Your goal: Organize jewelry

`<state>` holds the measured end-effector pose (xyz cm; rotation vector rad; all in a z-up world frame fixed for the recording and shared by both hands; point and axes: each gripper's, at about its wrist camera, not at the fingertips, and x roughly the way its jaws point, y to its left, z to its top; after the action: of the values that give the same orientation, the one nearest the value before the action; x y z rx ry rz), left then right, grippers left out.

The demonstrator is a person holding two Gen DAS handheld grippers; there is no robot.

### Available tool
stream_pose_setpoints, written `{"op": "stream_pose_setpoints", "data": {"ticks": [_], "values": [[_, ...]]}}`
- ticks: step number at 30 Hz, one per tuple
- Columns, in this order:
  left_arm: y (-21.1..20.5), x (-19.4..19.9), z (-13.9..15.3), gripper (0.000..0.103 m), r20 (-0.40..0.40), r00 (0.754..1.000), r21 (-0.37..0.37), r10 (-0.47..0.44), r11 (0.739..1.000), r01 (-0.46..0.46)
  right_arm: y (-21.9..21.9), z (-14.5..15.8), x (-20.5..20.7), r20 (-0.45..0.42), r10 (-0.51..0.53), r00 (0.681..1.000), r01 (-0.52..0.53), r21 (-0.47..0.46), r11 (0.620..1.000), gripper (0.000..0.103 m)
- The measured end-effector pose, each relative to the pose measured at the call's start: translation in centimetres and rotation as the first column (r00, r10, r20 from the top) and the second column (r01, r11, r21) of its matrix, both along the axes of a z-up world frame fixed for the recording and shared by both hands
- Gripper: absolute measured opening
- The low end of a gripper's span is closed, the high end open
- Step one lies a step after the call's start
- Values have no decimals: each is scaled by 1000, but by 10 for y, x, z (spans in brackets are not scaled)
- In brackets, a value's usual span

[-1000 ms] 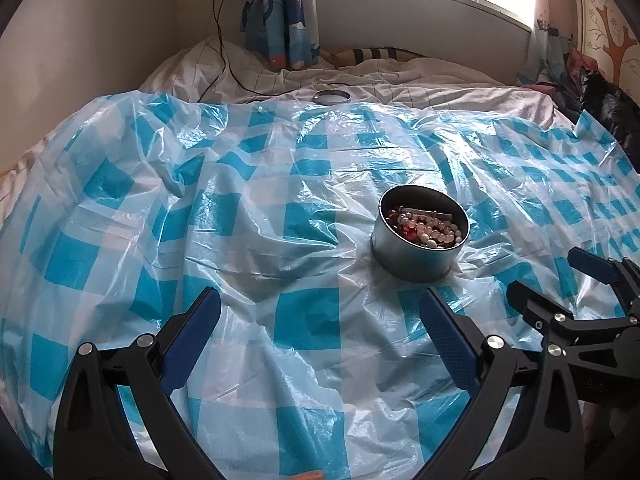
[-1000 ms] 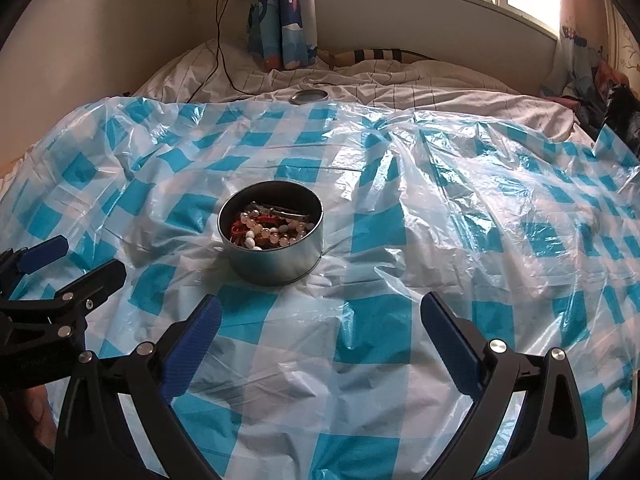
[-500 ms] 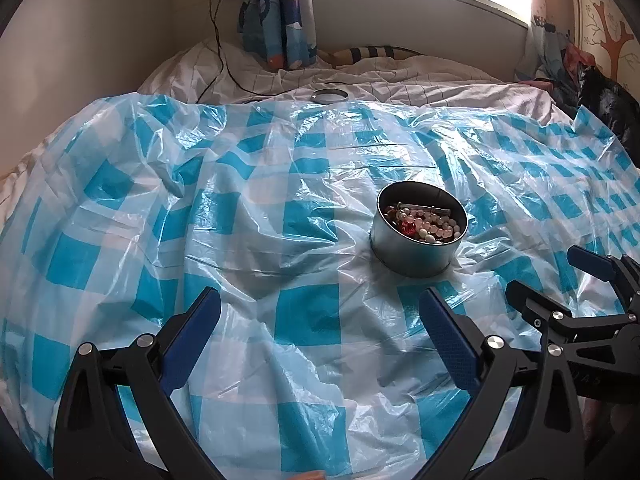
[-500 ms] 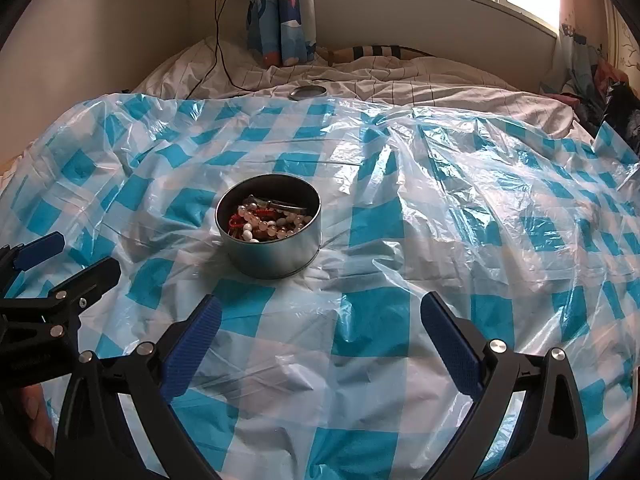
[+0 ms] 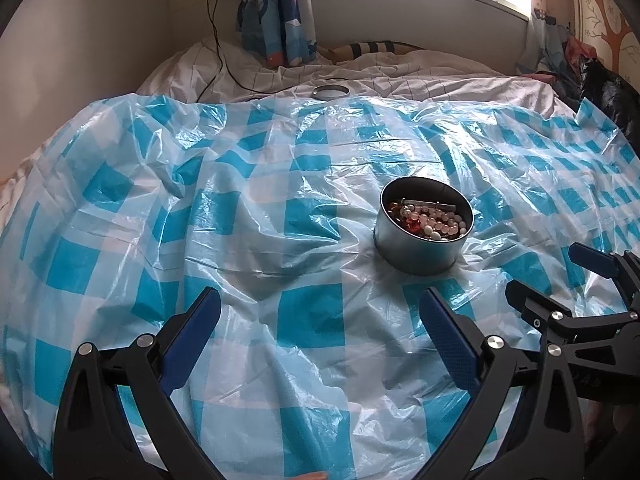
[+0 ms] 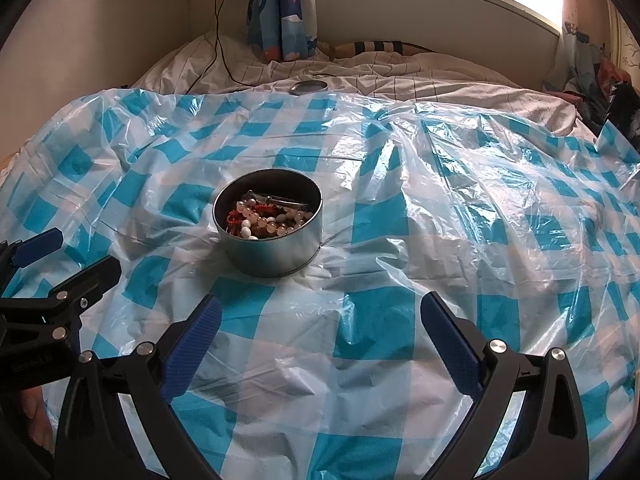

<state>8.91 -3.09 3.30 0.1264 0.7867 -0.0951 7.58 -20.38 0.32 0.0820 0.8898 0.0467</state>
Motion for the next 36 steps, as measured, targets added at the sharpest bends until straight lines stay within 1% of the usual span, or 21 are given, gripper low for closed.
{"op": "stream_pose_setpoints", "data": {"ticks": [8, 29, 36], "values": [[0, -1, -1, 95, 0, 1000, 18, 5, 1000, -5, 0, -2, -1, -2, 0, 1000, 0, -2, 1000, 96], [-2, 0, -2, 95, -4, 1000, 14, 2, 1000, -2, -1, -7, -1, -9, 2, 1000, -2, 0, 1000, 96], [-7, 1, -7, 95, -10, 1000, 12, -4, 1000, 4, -6, -11, -1, -13, 0, 1000, 0, 2, 1000, 95]]}}
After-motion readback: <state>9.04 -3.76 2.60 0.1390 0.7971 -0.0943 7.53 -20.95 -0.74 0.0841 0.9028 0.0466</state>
